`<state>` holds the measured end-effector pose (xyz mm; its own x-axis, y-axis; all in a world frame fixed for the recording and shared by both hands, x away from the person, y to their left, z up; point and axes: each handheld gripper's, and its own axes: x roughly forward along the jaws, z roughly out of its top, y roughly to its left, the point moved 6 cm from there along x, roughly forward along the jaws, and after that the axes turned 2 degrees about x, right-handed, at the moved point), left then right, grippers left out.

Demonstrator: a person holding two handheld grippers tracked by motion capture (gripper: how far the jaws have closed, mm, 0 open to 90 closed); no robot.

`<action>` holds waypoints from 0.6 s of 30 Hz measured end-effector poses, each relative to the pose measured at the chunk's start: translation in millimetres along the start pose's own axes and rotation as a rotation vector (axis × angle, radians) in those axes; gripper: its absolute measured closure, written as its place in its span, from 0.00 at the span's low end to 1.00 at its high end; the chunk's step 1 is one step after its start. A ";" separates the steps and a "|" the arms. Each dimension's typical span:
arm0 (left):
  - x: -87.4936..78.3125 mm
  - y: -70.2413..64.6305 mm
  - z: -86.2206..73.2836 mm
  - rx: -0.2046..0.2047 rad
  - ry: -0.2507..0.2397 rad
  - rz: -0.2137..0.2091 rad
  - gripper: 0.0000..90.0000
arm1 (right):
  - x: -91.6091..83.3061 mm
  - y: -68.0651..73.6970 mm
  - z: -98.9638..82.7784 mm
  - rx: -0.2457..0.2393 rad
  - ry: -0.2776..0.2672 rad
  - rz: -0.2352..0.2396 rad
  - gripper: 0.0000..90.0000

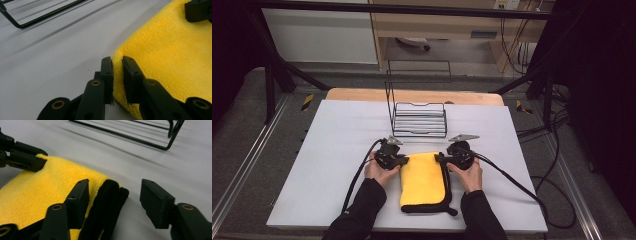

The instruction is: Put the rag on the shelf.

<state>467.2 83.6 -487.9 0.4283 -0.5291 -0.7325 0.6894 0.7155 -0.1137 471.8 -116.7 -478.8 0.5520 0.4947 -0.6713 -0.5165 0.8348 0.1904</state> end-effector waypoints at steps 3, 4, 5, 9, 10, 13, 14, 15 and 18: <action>-0.1 0.8 -0.4 0.000 -0.003 -0.007 0.87 | 3.1 1.0 -3.8 0.002 0.029 0.012 0.55; -0.1 0.8 -0.3 0.001 -0.003 -0.007 0.87 | 4.0 1.5 -5.2 0.003 0.037 0.014 0.58; -0.1 0.8 -0.2 0.002 -0.003 -0.007 0.87 | 5.2 1.8 -6.6 0.002 0.043 0.015 0.61; -0.1 1.3 -0.3 0.004 -0.003 -0.013 0.87 | 7.3 2.7 -9.3 0.021 0.045 0.021 0.67; -0.1 1.6 -0.3 0.004 -0.004 -0.015 0.87 | 7.0 2.5 -9.8 0.034 0.052 0.026 0.68; -0.2 1.9 -0.5 0.006 -0.006 -0.016 0.87 | 7.3 2.0 -10.7 0.058 0.063 0.033 0.71; 0.0 1.7 -0.2 0.001 -0.010 -0.018 0.87 | 7.3 2.2 -10.6 0.064 0.066 0.036 0.72; -0.1 2.0 -0.2 0.000 -0.009 -0.020 0.87 | 7.3 2.2 -10.6 0.070 0.071 0.037 0.73; -0.2 3.0 -0.5 -0.008 -0.011 -0.032 0.87 | 7.3 2.2 -10.1 0.091 0.084 0.056 0.79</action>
<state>468.9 86.1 -488.5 0.4125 -0.5568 -0.7210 0.6984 0.7015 -0.1422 468.1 -113.6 -490.6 0.4653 0.5224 -0.7145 -0.4816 0.8267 0.2908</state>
